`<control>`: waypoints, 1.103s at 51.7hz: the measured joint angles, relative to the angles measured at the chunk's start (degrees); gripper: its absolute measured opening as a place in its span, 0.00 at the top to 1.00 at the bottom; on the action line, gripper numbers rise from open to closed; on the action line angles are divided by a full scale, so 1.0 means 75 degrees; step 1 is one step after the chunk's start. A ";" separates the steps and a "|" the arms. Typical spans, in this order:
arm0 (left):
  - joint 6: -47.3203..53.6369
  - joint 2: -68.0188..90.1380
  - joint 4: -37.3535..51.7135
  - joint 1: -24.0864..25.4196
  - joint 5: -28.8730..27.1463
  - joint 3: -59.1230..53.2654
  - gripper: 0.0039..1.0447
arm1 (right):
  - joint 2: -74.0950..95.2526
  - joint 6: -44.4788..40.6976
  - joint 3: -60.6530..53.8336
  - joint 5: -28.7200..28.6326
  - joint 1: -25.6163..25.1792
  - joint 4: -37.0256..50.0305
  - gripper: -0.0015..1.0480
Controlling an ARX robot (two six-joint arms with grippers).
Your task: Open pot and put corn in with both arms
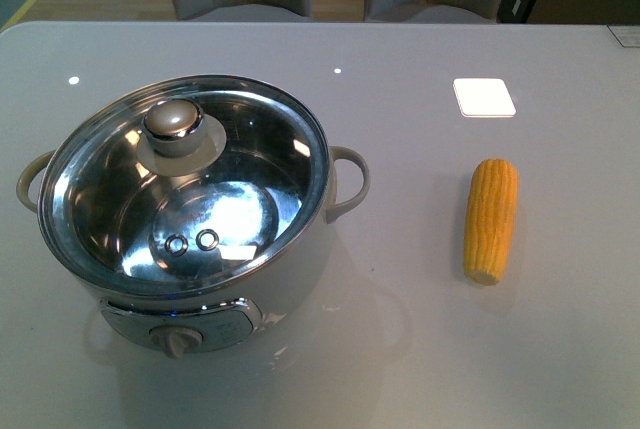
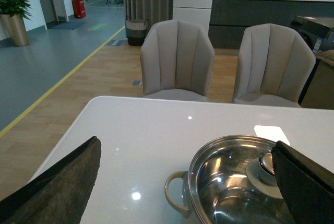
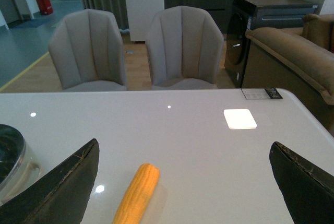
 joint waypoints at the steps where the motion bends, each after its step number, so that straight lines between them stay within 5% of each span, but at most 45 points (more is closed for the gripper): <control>1: 0.0000 0.0000 0.0000 0.0000 0.0000 0.0000 0.06 | 0.0000 0.0000 0.0000 0.0000 0.0000 0.0000 0.08; 27: -0.0006 0.0009 -0.0012 0.0000 0.0003 0.0003 0.06 | 0.0000 0.0000 0.0000 0.0000 0.0000 0.0000 0.08; 34: -0.1233 0.1000 -0.1988 -0.0125 0.0079 0.0673 0.06 | 0.0000 0.0000 0.0000 -0.0003 0.0000 0.0000 0.08; 39: -0.1696 0.1294 -0.2154 -0.0280 0.0087 0.0699 0.06 | 0.0000 0.0000 0.0000 0.0003 0.0000 0.0000 0.08; 44: -0.1827 0.1760 -0.1594 -0.0530 -0.0020 0.0801 0.06 | 0.0000 0.0000 0.0000 0.0000 0.0000 0.0000 0.08; 57: -0.1527 0.6327 0.2876 -0.2349 -0.0857 0.1288 0.06 | 0.0000 0.0000 0.0000 0.0000 0.0000 0.0000 0.08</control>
